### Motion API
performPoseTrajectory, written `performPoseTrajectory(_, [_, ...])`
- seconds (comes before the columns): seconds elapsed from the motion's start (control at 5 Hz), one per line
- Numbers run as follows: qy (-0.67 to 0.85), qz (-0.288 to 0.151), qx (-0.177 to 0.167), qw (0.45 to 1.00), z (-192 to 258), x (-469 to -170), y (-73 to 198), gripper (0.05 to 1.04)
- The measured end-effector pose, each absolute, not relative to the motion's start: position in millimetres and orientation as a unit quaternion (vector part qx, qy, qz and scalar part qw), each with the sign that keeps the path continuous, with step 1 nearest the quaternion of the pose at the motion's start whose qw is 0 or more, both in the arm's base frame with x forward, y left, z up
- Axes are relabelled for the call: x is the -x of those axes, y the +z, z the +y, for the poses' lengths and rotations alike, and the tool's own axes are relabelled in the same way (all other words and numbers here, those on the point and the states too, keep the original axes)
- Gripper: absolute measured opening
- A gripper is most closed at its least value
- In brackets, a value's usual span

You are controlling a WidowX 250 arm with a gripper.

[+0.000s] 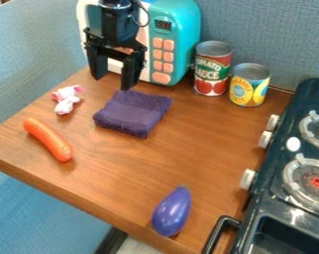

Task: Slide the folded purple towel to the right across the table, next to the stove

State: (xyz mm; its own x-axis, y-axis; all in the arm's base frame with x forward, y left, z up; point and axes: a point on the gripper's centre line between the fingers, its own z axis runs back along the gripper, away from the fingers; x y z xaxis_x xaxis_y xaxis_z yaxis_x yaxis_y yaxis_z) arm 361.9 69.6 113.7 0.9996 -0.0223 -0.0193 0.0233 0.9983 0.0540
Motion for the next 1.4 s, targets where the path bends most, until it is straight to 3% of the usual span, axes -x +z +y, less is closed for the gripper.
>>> performPoseTrajectory(0.4, [0.037, 0.029, -0.022, 0.999, 69.2, -367.2, 85.9, 0.999])
performPoseTrajectory(0.8, [0.068, 0.027, -0.057, 0.996, 82.0, -379.6, 71.8, 0.999])
performPoseTrajectory(1.0, [0.098, 0.054, -0.113, 0.987, 100.1, -384.2, 59.9, 0.999])
performPoseTrajectory(1.4, [0.095, 0.066, -0.126, 0.985, 105.4, -389.2, 55.3, 0.999])
